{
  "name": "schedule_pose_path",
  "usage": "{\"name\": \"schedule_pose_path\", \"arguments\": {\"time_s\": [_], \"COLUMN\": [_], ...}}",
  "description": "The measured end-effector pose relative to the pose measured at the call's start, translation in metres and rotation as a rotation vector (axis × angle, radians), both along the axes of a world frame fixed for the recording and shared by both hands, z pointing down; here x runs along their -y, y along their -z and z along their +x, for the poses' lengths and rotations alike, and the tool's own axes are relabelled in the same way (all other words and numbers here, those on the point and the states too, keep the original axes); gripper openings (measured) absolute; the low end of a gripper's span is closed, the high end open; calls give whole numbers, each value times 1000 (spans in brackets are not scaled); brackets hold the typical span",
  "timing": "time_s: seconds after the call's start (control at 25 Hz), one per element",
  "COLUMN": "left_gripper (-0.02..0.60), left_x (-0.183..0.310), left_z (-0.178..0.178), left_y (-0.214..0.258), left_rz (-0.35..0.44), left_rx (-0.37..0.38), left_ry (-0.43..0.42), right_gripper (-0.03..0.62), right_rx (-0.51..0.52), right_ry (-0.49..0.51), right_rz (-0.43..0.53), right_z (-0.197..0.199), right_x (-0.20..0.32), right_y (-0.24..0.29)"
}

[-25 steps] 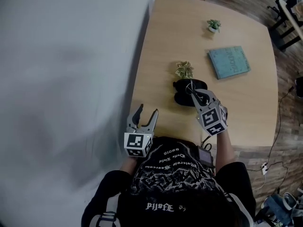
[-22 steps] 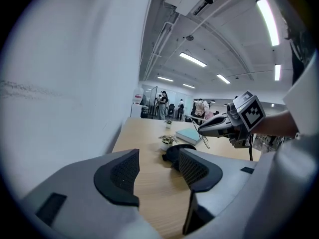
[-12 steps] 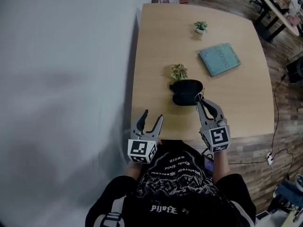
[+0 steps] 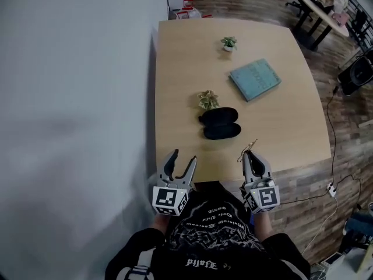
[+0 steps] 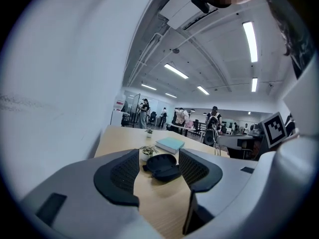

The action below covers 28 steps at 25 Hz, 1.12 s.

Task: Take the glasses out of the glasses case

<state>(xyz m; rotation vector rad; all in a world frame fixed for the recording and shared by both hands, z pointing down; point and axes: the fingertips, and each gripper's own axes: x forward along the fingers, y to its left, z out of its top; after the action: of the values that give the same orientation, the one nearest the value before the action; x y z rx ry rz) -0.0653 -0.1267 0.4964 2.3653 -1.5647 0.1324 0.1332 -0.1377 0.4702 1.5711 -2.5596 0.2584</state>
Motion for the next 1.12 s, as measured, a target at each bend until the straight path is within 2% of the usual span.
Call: {"name": "schedule_pose_path", "arguments": {"time_s": [0.28,0.76,0.84,0.96,1.12], "left_gripper": [255,247,227,134,58], "left_x": [-14,-21,-21,-21,-20], "left_z": [8,9,8,9,11], "left_y": [3,14,14,13,14], "left_rz": [19,53,58,70,65], "left_rx": [10,-2,3,25,-20], "left_ry": [-53,-84,-75,-59,-61], "right_gripper": [29,29,29,29,29], "right_rx": [16,-26,-32,-44,-52], "right_ry": [-91,-55,-47,-37,-33], "right_rz": [-8,34,36,31,27], "right_z": [5,-10,-13,-16,-16], "right_x": [-31,-32,-31,-31,-30], "right_y": [-11,-2,-2,-6,-7]}}
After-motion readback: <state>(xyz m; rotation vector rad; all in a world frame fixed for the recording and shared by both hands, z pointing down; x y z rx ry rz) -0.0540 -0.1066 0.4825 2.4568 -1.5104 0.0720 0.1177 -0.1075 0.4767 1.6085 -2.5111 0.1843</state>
